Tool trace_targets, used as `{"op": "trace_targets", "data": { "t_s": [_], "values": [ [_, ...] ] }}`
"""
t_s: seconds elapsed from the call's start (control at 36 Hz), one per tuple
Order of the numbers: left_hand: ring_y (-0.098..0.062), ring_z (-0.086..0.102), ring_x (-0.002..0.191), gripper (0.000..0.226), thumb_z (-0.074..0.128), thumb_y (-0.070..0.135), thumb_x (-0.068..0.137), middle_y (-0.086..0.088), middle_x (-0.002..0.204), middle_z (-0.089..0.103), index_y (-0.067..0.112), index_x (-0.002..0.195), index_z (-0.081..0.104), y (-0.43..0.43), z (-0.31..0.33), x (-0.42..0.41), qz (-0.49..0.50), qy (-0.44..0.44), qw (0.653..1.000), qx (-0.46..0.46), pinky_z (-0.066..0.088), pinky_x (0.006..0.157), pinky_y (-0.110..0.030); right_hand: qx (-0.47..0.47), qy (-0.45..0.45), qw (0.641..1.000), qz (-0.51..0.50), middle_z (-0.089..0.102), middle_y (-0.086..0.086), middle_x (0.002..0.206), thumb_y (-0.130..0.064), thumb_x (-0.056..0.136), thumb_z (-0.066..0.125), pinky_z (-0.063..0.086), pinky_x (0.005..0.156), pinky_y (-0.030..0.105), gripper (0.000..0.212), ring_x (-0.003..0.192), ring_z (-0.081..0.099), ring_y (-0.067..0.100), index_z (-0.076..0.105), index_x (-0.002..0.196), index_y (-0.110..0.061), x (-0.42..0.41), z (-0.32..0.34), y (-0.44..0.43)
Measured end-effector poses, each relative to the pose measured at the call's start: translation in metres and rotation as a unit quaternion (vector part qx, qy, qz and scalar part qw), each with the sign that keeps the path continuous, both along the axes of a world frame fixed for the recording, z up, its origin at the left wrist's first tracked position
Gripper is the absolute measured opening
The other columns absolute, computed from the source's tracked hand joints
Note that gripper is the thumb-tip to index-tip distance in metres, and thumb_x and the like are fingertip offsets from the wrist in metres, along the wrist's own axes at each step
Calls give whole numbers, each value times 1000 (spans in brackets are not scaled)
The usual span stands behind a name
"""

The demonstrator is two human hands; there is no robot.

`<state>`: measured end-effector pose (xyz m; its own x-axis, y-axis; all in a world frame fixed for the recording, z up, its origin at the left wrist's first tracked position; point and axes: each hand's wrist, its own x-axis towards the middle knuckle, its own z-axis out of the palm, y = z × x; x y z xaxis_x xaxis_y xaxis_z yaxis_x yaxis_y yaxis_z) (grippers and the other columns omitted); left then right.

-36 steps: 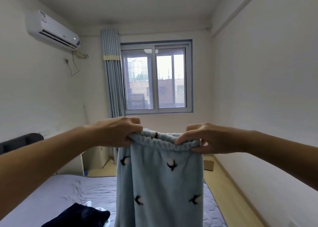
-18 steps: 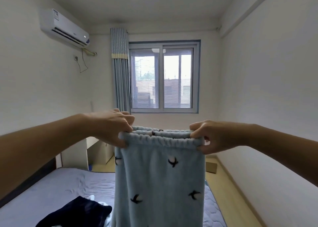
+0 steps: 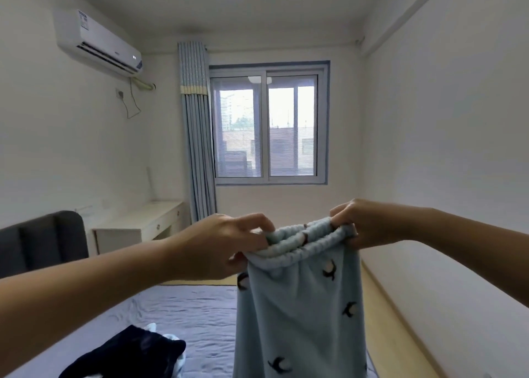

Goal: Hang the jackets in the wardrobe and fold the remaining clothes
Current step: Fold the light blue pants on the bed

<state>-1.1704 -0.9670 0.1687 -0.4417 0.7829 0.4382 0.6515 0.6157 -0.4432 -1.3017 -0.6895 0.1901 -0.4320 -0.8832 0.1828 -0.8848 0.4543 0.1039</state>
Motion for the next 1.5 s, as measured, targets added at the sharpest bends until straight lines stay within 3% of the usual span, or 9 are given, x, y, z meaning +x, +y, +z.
{"op": "trace_targets", "data": {
  "t_s": [0.22,0.56,0.92,1.06,1.17,1.22,1.31,1.42,1.5],
  "values": [
    [-5,48,65,14,55,27,81,11,85,58,27,94,51,-7,14,-10,121,-101,985,-69,38,53,-10,11,28,1000,2,58,-5,82,-23,83,67,41,63,11,10,73,55,9,65,84,-13,-7,-4,20],
    [-13,54,81,26,50,45,78,10,90,57,28,93,63,-34,27,-18,316,-215,883,-273,50,79,-33,50,82,994,59,50,-16,93,-43,89,56,45,70,10,20,78,52,3,60,103,-29,-1,-8,24],
    [-2,54,91,22,64,41,77,8,108,51,27,94,67,-61,103,-27,119,-73,975,175,45,77,-15,-220,29,970,95,56,-6,83,-13,89,65,48,59,17,26,74,55,11,58,84,-38,-11,66,21],
    [-22,59,79,19,59,25,92,-5,86,62,8,88,67,-54,75,-44,290,-206,935,-2,48,73,-30,21,17,1000,-16,58,-6,94,-29,90,62,47,69,15,14,80,56,6,66,95,-17,-22,21,7],
    [-15,61,73,22,65,24,88,-1,87,65,8,102,71,-65,95,-36,199,-24,968,151,46,67,-21,-168,171,971,25,57,-4,88,-19,88,64,52,63,22,12,71,56,9,67,96,-10,-24,59,19],
    [-14,62,72,18,63,28,89,-1,86,65,13,94,69,-55,76,-36,191,-88,969,127,50,68,-21,-179,155,970,58,57,-3,90,-23,88,61,50,62,16,16,72,56,9,65,96,-9,-16,50,8],
    [0,54,56,17,58,35,92,6,73,60,25,79,62,-50,57,-40,305,-245,920,-1,43,58,-16,41,54,998,0,59,-4,91,-29,91,60,47,63,13,17,74,56,7,66,94,-13,-15,16,-3],
    [-12,63,63,23,57,31,94,-2,84,69,11,100,67,-72,92,-41,186,33,974,122,50,58,-24,-270,142,950,60,58,7,83,-16,84,69,52,59,26,15,68,57,17,67,92,-2,-23,50,6],
    [-10,61,68,20,54,32,96,0,85,66,17,98,66,-55,60,-53,321,-212,922,49,51,64,-22,-94,94,991,35,56,8,76,-10,88,66,43,60,27,16,65,52,19,61,73,-4,-20,25,-11]
  ]
}}
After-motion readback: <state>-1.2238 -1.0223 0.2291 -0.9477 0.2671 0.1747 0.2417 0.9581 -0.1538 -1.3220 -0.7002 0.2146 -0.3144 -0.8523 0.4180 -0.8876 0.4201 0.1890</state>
